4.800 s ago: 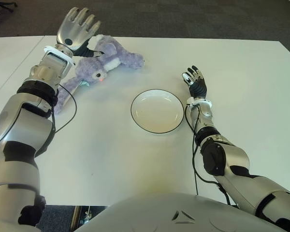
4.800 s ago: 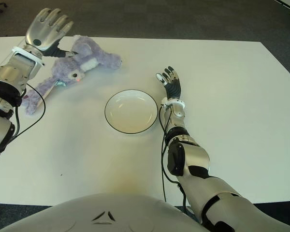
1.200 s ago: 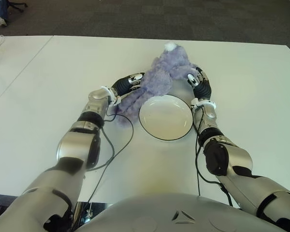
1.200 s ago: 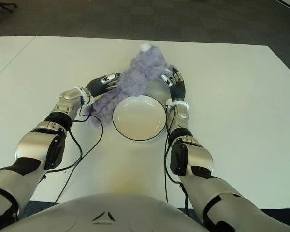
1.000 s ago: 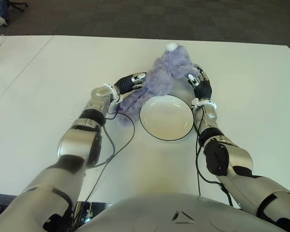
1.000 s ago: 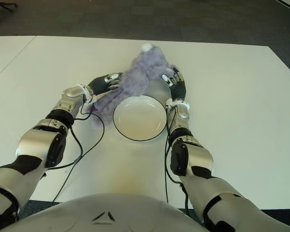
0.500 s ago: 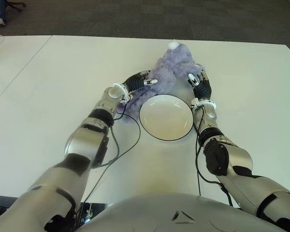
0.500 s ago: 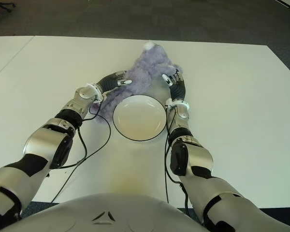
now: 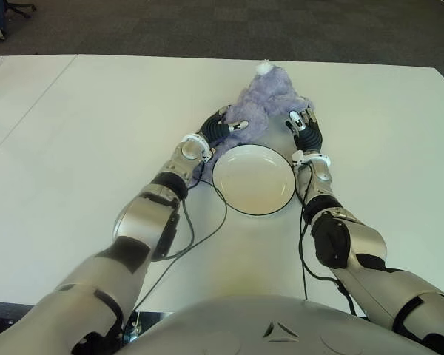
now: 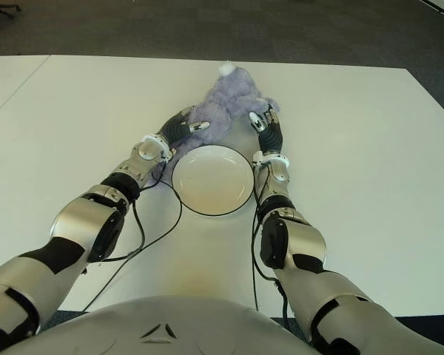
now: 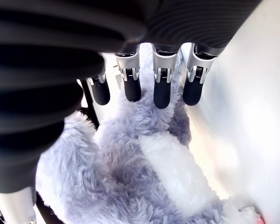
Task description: Put the doll into the plate.
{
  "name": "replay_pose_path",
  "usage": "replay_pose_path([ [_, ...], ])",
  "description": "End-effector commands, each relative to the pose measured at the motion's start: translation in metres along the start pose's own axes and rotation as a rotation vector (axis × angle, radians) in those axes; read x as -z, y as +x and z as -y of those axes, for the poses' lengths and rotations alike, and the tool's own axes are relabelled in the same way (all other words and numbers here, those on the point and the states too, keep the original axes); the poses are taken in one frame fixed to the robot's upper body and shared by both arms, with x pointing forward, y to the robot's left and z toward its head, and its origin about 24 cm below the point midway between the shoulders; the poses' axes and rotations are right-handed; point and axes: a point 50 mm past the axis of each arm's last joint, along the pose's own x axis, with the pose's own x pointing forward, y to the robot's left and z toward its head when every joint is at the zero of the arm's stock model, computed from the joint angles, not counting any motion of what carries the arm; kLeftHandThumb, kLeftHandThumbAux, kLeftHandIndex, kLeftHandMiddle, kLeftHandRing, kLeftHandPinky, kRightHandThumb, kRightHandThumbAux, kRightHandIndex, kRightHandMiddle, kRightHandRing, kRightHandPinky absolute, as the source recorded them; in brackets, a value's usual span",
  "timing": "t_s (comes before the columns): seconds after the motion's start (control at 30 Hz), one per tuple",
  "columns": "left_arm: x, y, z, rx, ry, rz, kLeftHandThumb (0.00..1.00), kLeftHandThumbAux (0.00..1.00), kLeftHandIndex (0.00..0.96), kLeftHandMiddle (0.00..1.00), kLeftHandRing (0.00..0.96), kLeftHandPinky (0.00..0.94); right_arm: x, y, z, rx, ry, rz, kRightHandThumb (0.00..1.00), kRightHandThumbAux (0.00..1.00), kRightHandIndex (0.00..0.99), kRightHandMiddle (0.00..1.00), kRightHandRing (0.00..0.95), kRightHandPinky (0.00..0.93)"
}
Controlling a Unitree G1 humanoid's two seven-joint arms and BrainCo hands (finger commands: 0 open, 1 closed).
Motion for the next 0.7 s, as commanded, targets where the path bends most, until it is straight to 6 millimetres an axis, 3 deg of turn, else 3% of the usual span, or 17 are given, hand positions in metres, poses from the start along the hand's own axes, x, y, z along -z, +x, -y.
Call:
replay_pose_path([
  [0.03, 0.007, 0.001, 0.02, -0.004, -0.064, -0.064, 0.066, 0.49, 0.0, 0.0, 0.0, 0.006, 0.062, -0.03, -0.008, 0.076, 0.106, -0.286, 0.069, 0.665, 0.142, 0.207, 0.244, 0.297],
  [0.23, -0.002, 0.006, 0.018, -0.089, -0.137, -0.076, 0.076, 0.53, 0.0, 0.0, 0.0, 0.03, 0.048, -0.016, -0.017, 0.082, 0.067, -0.26, 0.083, 0.656, 0.212, 0.279, 0.322, 0.351],
  [0.47, -0.018, 0.012, 0.008, -0.181, -0.243, -0.055, 0.067, 0.579, 0.0, 0.0, 0.0, 0.047, 0.036, -0.007, -0.023, 0.068, -0.049, -0.239, 0.056, 0.642, 0.223, 0.277, 0.339, 0.353],
  [0.7, -0.016, 0.012, 0.002, -0.215, -0.284, -0.078, 0.048, 0.609, 0.0, 0.0, 0.0, 0.019, 0.026, 0.001, -0.029, 0.059, -0.104, -0.216, 0.056, 0.67, 0.227, 0.284, 0.342, 0.338],
])
